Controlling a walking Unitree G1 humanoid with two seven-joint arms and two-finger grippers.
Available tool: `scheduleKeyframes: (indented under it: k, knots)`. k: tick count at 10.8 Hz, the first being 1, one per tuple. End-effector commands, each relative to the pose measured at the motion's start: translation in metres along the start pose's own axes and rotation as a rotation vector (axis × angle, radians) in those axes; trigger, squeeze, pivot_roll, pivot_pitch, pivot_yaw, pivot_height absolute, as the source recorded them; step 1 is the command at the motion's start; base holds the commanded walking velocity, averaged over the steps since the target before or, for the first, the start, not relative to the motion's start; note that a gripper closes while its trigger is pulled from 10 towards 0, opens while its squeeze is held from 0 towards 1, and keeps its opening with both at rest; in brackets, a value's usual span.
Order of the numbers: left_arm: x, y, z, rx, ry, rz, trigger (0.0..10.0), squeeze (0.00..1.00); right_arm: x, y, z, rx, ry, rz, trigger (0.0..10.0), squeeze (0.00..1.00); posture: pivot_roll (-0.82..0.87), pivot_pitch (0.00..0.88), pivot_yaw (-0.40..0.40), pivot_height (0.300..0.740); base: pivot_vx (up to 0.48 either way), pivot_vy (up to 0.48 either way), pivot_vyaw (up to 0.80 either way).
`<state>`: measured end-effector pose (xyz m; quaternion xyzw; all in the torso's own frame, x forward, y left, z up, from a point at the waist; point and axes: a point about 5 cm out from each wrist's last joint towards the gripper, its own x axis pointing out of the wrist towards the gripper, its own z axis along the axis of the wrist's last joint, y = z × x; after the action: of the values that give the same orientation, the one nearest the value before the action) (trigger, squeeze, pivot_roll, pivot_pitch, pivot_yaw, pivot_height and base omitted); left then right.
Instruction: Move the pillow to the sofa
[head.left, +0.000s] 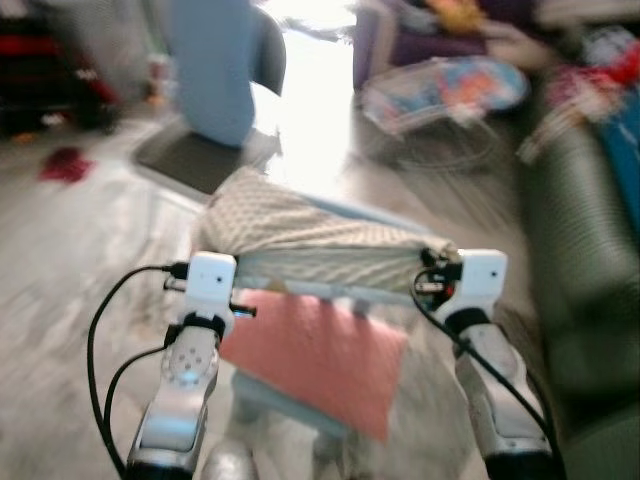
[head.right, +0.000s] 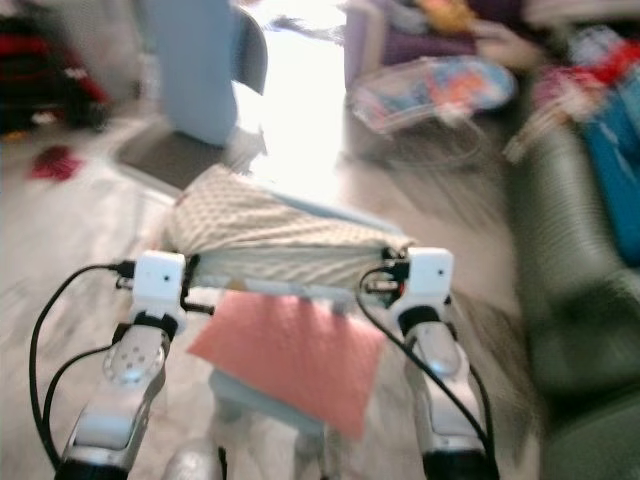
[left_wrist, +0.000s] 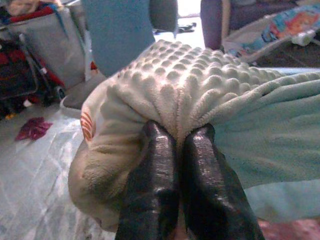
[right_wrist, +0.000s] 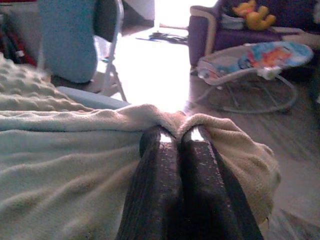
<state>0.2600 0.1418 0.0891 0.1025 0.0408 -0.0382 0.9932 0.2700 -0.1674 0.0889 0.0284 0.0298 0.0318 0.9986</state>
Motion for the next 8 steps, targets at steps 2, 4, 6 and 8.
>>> scheduleKeyframes:
  k: [2,4,6,8]
  knots:
    - [-0.0045,0.0037,-0.0050,-0.044,0.033,-0.001,10.0,0.00,0.0001,-0.0043,0.0080,0.002,-0.028,-0.020,10.0,0.00,0.03,0.000,-0.067,0.740,0.000,0.000,0.00]
    - [-0.0051,-0.0022,-0.0041,-0.071,0.026,-0.028,10.0,0.00,-0.0005,-0.0050,0.0056,0.011,-0.009,-0.022,10.0,0.00,0.03,0.000,-0.071,0.740,0.000,0.000,0.00]
    - [-0.0042,-0.0043,-0.0032,-0.085,0.029,-0.044,10.0,0.00,0.0014,-0.0054,0.0056,0.016,-0.005,-0.021,10.0,0.00,0.03,0.000,-0.075,0.740,0.000,0.000,0.00]
    - [-0.0038,-0.0037,-0.0034,-0.101,0.036,-0.048,10.0,0.00,0.0022,-0.0065,0.0041,0.018,0.008,-0.022,10.0,0.00,0.03,0.000,-0.074,0.740,-0.279,0.000,0.00]
